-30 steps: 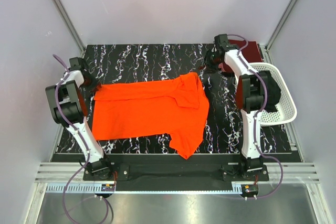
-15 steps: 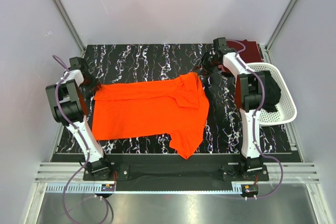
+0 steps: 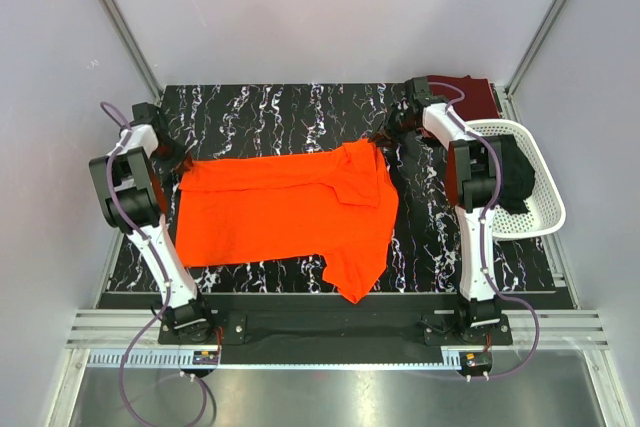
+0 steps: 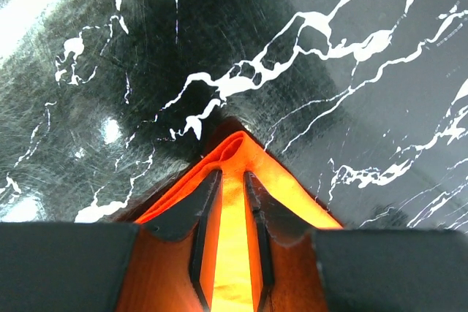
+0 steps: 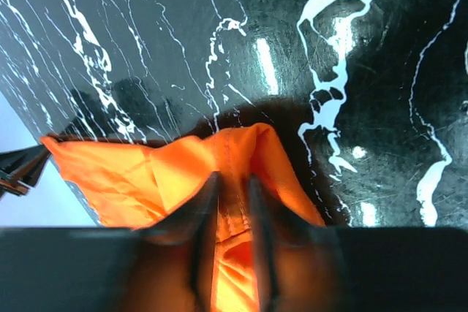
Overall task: Fold and stack the t-shirts
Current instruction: Fold the tshirt
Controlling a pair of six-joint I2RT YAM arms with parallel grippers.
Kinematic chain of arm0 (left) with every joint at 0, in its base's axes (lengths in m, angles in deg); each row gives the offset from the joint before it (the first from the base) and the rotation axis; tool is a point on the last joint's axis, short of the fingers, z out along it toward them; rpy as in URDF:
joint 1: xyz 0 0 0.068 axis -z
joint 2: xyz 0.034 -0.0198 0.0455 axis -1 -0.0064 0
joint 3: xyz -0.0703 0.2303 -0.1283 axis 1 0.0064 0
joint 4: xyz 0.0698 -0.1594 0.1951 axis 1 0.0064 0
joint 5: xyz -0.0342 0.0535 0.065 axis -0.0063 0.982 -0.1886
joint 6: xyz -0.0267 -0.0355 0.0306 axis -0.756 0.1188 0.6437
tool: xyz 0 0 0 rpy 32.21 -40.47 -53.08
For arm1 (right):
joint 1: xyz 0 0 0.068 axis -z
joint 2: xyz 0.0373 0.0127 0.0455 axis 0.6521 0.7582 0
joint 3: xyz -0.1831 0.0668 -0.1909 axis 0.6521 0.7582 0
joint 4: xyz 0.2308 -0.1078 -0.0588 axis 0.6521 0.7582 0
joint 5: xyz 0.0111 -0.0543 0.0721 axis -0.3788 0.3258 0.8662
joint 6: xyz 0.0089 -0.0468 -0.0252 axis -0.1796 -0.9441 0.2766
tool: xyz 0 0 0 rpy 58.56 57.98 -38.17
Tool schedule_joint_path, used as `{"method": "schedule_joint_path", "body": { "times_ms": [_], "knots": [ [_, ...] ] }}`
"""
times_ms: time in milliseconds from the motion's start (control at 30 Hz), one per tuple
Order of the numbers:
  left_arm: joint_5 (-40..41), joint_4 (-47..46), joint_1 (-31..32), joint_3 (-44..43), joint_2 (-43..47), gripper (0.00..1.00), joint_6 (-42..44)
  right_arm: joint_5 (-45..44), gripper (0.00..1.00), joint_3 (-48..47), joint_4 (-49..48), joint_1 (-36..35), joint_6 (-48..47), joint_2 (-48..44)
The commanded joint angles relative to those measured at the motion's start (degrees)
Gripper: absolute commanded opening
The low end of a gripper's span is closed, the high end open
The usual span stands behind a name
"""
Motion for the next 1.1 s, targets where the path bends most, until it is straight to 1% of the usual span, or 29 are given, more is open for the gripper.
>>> {"method": "schedule_joint_path", "body": {
  "times_ms": [0,33,100,167,200,267,367,400,467,533,633,667,700,767,867,933,1000,1067],
  "knots": [
    [2.33,5.11,-0.04,-3.97,-3.13,0.24,-1.44,-1.12,0.22,-0.35,-1.6,-0.15,0.36,-1.12],
    [2.77,7.21,-0.04,-4.85,-3.66,0.24,-1.97,-1.82,0.14,-0.53,-1.43,0.11,0.36,-1.21],
    [3.21,8.89,-0.04,-6.61,-5.24,0.23,-2.5,-3.4,0.05,-0.27,-0.47,0.55,0.18,-2.7],
    [3.47,10.74,-0.04,-8.63,-6.12,0.23,-2.94,-7.18,0.01,0.87,0.06,0.82,0.01,-6.11],
    [3.65,11.09,-0.04,-8.99,-6.47,0.23,-3.02,-8.41,0.0,3.05,-0.8,0.99,-0.08,-7.53],
    [4.0,11.1,-0.04,-9.17,-6.48,0.23,-3.11,-10.7,0.0,5.7,-2.47,1.08,0.53,-11.3],
    [4.88,11.01,0.22,-9.34,-6.48,0.23,-2.85,-13.34,0.0,9.39,-3.53,1.08,1.84,-13.86],
    [5.4,11.18,0.31,-9.34,-6.48,0.23,-2.76,-13.95,0.0,12.01,-5.54,1.08,2.11,-14.57],
    [5.58,11.36,0.31,-9.6,-6.56,0.23,-2.59,-16.15,0.0,14.32,-6.96,1.08,2.2,-16.58],
    [5.58,11.62,0.39,-9.87,-6.83,0.23,-2.24,-17.55,0.0,17.48,-11.0,1.08,1.76,-18.35],
    [7.25,12.06,0.4,-10.05,-7.0,0.22,-1.53,-19.49,0.03,16.97,-11.45,1.17,-1.82,-18.01],
    [7.51,12.06,0.4,-10.05,-7.0,0.22,-1.44,-19.67,0.03,15.74,-10.32,1.34,-2.28,-15.04],
    [7.78,12.06,0.31,-10.05,-7.0,0.22,-1.36,-19.76,0.03,11.56,-5.35,1.52,-2.37,-12.93],
    [7.61,12.06,0.4,-10.22,-7.09,0.2,-1.18,-18.18,0.03,7.75,-1.27,1.7,-4.56,-8.18],
    [7.43,12.24,0.39,-10.31,-7.18,0.2,-0.92,-19.05,0.02,10.1,-1.17,1.7,-2.2,-9.56],
    [7.34,12.33,0.31,-10.22,-7.18,0.2,-0.83,-20.19,0.0,14.4,-3.0,1.7,-0.62,-12.53],
    [7.34,12.06,0.4,-10.05,-7.0,0.2,-0.83,-21.25,0.0,16.51,-4.93,1.7,-0.61,-13.69],
    [6.55,11.63,0.31,-10.13,-7.0,0.2,-0.3,-21.26,0.03,15.3,-4.07,1.87,-2.8,-13.08]
  ]
}}
